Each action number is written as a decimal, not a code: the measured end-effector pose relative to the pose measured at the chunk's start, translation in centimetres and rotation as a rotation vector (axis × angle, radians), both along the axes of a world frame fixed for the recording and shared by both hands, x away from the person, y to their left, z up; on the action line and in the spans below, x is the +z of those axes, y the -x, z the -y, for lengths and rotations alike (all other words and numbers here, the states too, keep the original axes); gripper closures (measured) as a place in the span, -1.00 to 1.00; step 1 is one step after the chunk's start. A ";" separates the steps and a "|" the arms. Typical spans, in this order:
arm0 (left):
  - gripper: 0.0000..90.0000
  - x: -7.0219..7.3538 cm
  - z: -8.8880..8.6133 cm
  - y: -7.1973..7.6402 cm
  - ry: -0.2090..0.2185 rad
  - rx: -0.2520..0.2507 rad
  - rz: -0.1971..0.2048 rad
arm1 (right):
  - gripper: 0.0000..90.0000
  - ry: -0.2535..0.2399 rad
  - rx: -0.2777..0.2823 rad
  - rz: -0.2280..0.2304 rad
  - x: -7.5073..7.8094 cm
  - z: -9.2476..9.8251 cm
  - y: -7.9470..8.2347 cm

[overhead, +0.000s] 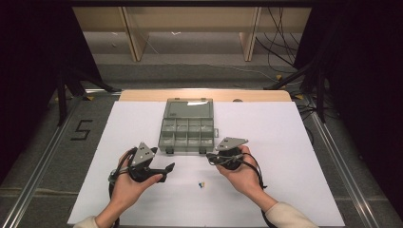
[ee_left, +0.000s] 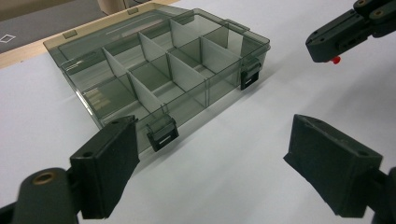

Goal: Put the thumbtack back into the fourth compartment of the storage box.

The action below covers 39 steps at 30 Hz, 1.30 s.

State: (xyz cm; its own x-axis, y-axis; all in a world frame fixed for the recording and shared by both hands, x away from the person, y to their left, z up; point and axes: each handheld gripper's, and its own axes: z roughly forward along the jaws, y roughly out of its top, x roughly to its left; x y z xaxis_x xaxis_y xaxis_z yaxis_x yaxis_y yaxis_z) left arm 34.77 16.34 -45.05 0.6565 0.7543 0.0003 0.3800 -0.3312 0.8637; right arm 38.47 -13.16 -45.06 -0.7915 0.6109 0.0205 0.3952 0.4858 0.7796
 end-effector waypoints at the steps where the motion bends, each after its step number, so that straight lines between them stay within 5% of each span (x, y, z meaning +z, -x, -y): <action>1: -0.65 0.0 0.0 0.0 0.002 0.004 -0.001 | 1.00 -0.001 0.004 -0.001 0.0 0.0 -0.2; 39: -0.65 0.1 0.0 0.0 0.018 0.003 0.002 | 1.00 -0.059 -0.088 0.036 1.7 -0.9 -5.7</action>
State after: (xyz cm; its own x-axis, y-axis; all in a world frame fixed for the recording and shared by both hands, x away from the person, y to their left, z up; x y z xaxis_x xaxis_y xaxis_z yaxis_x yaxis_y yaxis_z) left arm 34.80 16.35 -44.95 0.6543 0.7562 -0.0117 0.3793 -0.3148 0.8701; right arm 44.17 -12.28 -43.35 -0.7358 0.6764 0.0311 0.4056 0.4035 0.8202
